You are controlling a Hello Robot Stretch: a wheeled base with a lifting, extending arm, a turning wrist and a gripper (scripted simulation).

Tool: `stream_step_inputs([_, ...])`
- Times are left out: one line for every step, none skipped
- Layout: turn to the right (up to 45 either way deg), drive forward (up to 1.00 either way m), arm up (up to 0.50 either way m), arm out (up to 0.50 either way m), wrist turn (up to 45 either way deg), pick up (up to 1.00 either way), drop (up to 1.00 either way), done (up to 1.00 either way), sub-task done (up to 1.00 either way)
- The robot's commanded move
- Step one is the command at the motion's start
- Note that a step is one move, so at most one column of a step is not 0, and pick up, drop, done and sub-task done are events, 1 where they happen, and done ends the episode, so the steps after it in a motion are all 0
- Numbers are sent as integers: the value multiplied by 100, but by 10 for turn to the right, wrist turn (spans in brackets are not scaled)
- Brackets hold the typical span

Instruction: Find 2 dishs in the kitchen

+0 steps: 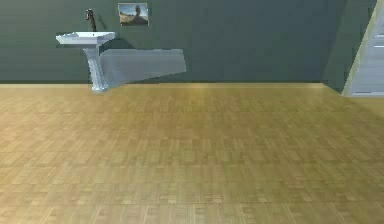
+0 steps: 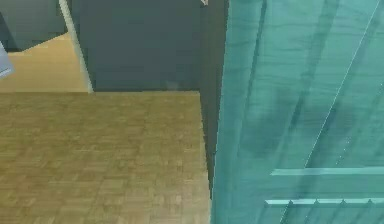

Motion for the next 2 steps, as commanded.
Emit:
stream_step_inputs([0,45,0,0,0,0,0,0,0])
stream_step_inputs([450,0,0,0,0,0,0,0,0])
